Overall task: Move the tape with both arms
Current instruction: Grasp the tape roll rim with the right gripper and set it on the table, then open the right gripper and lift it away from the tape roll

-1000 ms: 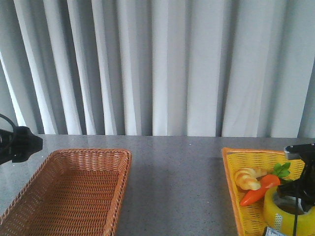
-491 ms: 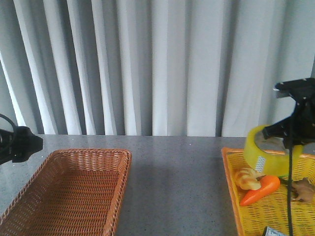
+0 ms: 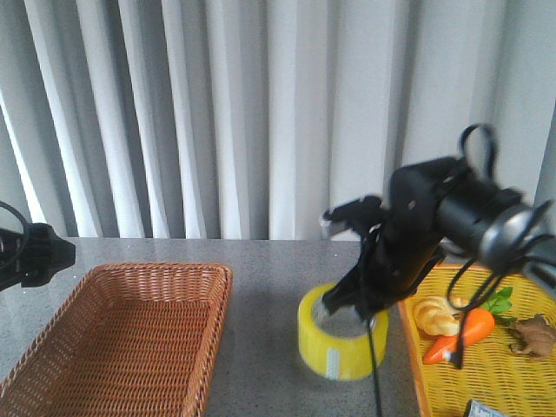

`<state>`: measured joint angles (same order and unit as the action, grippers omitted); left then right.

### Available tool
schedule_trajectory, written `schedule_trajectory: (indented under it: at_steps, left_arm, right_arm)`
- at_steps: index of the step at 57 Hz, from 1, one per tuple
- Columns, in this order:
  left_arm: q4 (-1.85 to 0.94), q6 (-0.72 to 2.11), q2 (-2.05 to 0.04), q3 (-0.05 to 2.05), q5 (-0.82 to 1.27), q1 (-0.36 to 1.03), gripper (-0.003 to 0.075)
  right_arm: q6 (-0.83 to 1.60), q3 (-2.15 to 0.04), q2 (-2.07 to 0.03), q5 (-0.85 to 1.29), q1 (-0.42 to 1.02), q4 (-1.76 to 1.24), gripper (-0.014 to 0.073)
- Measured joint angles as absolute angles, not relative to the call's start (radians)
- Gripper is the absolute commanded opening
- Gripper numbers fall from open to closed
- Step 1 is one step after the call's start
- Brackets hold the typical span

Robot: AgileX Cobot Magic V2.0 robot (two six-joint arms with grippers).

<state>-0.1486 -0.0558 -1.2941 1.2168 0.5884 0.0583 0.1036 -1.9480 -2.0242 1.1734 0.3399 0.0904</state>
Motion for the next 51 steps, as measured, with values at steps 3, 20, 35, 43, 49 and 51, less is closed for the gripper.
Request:
schedule_trajectory:
  at_steps: [3, 20, 35, 43, 49, 51]
  left_arm:
    - [-0.149, -0.056, -1.294, 1.217, 0.588, 0.058, 0.0555]
    - [-0.149, -0.056, -1.298, 1.217, 0.600, 0.058, 0.0555]
    - [-0.149, -0.029, -1.314, 1.217, 0.624, 0.058, 0.0555]
    - [-0.149, -0.019, -1.314, 1.217, 0.625, 0.058, 0.0555]
    - [-0.163, -0.014, -1.314, 1.217, 0.625, 0.058, 0.0555]
    - [-0.168, -0.014, -1.314, 1.217, 0.625, 0.058, 0.0555]
  right_arm:
    - [0.104, -1.948, -2.059, 1.174, 0.346, 0.088, 0.0060]
    - [0.104, -1.947, -2.166, 1.118, 0.359, 0.033, 0.0297]
    - [0.099, -1.987, -2.158, 1.108, 0.359, 0.016, 0.0475]
    - [0.084, -2.044, -2.107, 1.113, 0.359, 0.022, 0.0468]
    - [0.063, -2.082, -2.024, 1.095, 0.357, 0.056, 0.0435]
    - [0.061, -2.092, -1.982, 1.085, 0.350, 0.071, 0.0414]
